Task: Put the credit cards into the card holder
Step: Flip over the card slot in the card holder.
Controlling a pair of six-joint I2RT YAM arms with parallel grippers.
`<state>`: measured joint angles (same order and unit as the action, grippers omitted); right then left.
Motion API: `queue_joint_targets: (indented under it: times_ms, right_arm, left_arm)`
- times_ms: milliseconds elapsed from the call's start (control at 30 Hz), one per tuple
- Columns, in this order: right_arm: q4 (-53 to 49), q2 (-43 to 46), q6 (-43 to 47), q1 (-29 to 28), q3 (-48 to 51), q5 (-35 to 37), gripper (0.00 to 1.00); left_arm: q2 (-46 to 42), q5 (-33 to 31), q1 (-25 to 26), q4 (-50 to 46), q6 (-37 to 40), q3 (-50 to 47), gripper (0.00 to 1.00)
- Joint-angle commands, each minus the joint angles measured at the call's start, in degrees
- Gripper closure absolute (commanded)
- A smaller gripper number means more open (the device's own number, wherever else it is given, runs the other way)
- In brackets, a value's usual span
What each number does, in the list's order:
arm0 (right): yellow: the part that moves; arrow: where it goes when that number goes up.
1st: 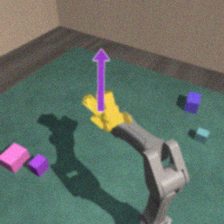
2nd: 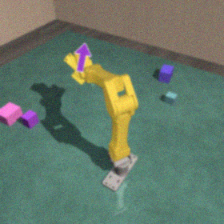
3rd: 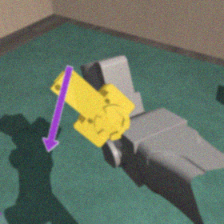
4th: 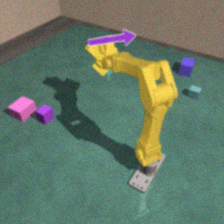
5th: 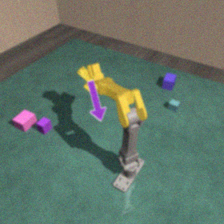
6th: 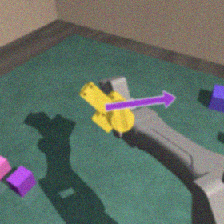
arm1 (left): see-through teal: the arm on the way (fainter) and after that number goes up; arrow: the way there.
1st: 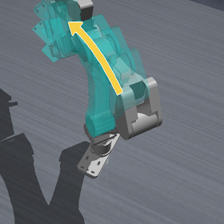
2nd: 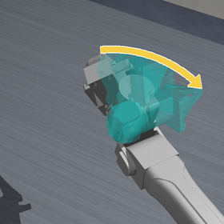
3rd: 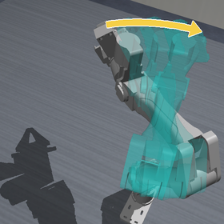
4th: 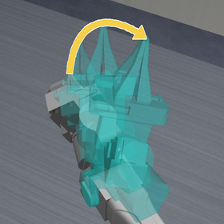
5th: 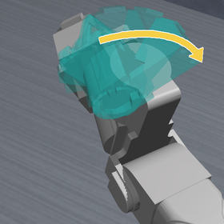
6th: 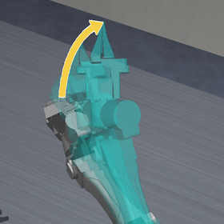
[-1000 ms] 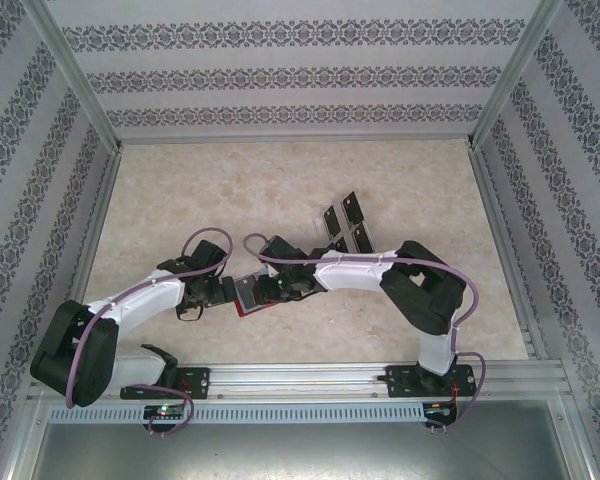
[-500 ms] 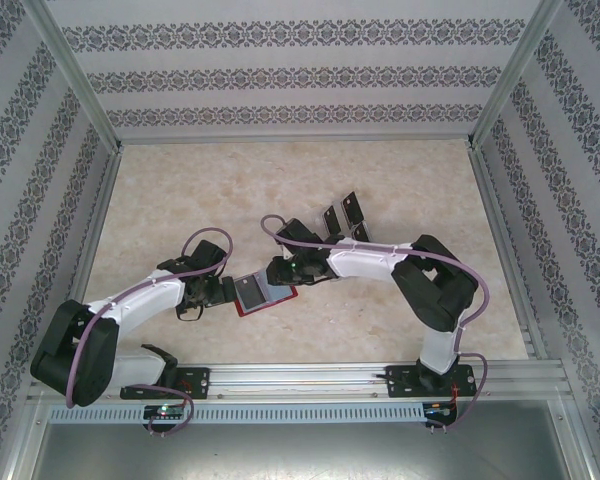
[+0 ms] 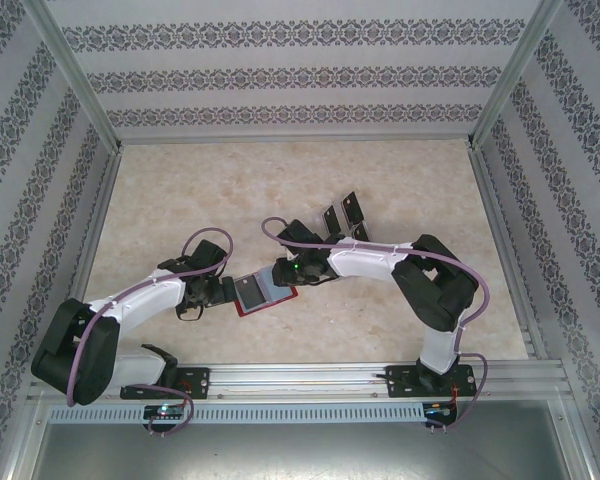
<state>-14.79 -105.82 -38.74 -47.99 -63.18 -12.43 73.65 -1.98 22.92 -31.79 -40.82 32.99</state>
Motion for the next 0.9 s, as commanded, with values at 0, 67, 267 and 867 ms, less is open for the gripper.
queue_joint_targets:
  times_ms: [0, 67, 267, 867]
  right_arm:
    - [-1.5, -0.4, 1.0, 0.4, -0.3, 1.2, 0.68]
    - [-1.2, -0.9, 1.0, 0.3, -0.2, 0.7, 0.68]
    - [-0.9, -1.6, 1.0, -0.3, -0.9, -0.3, 0.68]
    - [-0.3, -2.2, 0.0, -2.7, -2.6, -1.8, 0.68]
  left_arm:
    - [1.2, 0.7, 0.5, 1.4, -0.3, 0.2, 0.0]
    - [1.3, 0.7, 0.5, 1.4, -0.2, 0.3, 0.0]
    - [1.6, 0.7, 0.5, 1.3, 0.0, 0.8, 0.0]
    - [1.7, 1.2, 0.5, 1.8, -0.2, 0.7, 0.0]
